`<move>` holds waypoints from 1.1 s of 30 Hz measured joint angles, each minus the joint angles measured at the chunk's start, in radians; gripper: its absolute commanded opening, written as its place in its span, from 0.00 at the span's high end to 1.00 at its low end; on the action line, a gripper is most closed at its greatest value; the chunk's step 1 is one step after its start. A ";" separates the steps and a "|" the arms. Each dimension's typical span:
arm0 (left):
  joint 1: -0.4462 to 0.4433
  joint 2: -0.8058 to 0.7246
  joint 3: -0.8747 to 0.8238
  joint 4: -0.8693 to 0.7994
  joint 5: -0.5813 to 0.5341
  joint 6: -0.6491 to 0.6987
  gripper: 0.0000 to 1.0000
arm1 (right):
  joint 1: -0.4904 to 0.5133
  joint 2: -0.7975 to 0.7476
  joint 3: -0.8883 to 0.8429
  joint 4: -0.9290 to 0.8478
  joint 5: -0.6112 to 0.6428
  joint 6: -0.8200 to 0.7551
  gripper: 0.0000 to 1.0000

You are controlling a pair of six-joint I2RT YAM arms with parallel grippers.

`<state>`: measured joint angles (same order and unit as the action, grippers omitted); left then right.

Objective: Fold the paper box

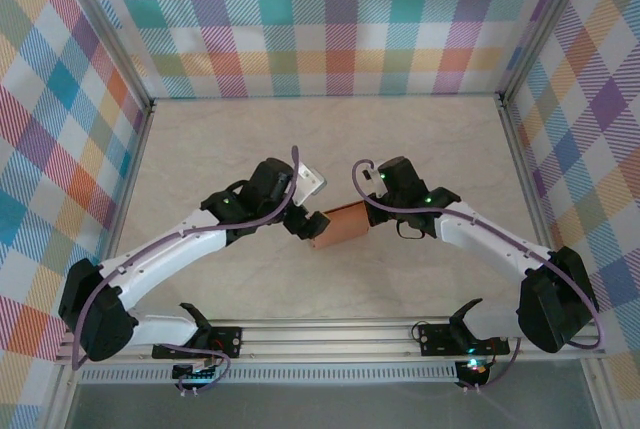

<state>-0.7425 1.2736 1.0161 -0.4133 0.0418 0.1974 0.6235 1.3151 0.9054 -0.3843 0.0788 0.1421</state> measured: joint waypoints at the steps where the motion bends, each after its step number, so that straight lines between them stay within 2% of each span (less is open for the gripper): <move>1: 0.000 -0.004 0.001 -0.012 -0.023 -0.019 0.11 | 0.000 0.000 0.002 -0.005 0.000 0.000 1.00; 6: -0.010 -0.006 0.002 -0.087 -0.097 -0.097 0.24 | 0.000 0.000 0.017 -0.034 0.000 0.002 1.00; 8: -0.023 -0.006 0.002 -0.109 -0.117 -0.114 0.34 | 0.000 0.000 0.026 -0.051 0.001 0.003 1.00; 11: -0.052 -0.004 0.002 -0.134 -0.145 -0.137 0.43 | 0.000 0.002 0.033 -0.063 0.000 0.004 1.00; 18: -0.069 0.031 0.002 -0.140 -0.177 -0.241 0.51 | 0.001 0.009 0.037 -0.066 0.002 0.007 1.00; 21: -0.087 0.038 0.002 -0.142 -0.184 -0.291 0.58 | 0.003 0.013 0.040 -0.067 0.005 0.010 1.00; 24: -0.103 0.048 0.007 -0.143 -0.183 -0.331 0.58 | 0.005 0.016 0.045 -0.072 0.008 0.013 1.00; 31: -0.107 0.134 0.048 -0.158 -0.194 -0.360 0.64 | 0.005 0.019 0.047 -0.073 0.008 0.021 1.00; 33: -0.108 0.146 0.049 -0.160 -0.201 -0.361 0.69 | 0.005 0.019 0.047 -0.074 0.008 0.024 1.00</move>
<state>-0.8505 1.4200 1.0649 -0.5735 -0.1589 -0.1638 0.6289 1.3338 0.9527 -0.4580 0.0868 0.1658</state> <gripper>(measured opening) 0.348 0.045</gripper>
